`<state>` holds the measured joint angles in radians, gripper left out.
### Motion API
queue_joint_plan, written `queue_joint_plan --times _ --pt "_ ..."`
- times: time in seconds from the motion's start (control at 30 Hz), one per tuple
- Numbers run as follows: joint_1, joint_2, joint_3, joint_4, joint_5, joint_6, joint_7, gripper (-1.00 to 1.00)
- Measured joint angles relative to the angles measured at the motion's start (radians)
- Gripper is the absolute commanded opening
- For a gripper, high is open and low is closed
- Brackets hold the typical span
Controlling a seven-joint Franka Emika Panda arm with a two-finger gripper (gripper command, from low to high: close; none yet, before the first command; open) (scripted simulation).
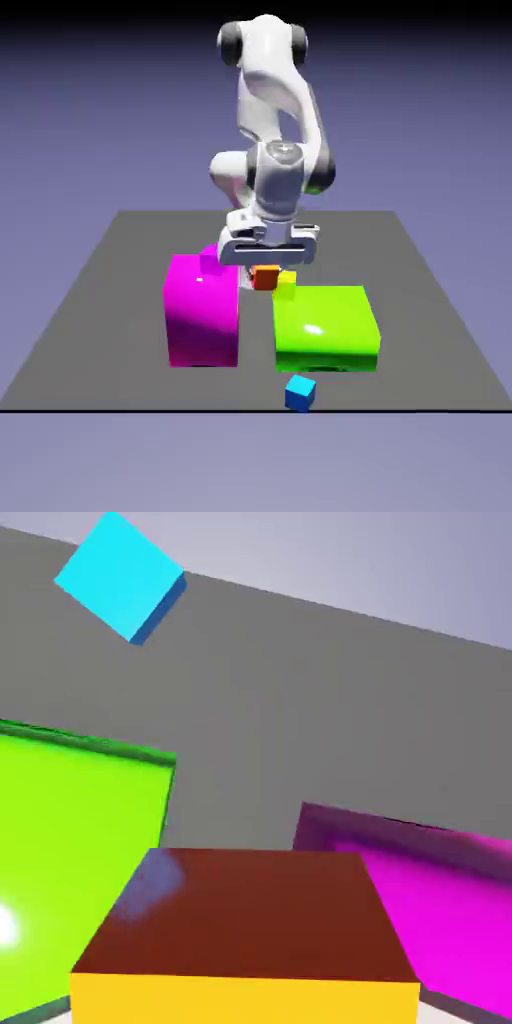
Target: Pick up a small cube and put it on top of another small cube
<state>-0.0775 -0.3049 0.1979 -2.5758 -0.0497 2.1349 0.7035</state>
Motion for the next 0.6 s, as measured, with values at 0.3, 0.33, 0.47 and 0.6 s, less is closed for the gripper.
queue_joint_plan --times 0.3,0.33,0.47,0.6 --pt "0.240 -0.326 -0.107 -0.257 0.116 -0.055 -0.006 -1.00" --pt "0.267 -0.362 -0.119 -0.285 0.129 -0.061 -0.007 -1.00" --pt "0.256 -0.343 -0.103 -0.352 0.112 -0.003 -0.008 -1.00" --pt "0.257 -0.245 -0.096 -0.426 0.117 0.168 -0.007 1.00"
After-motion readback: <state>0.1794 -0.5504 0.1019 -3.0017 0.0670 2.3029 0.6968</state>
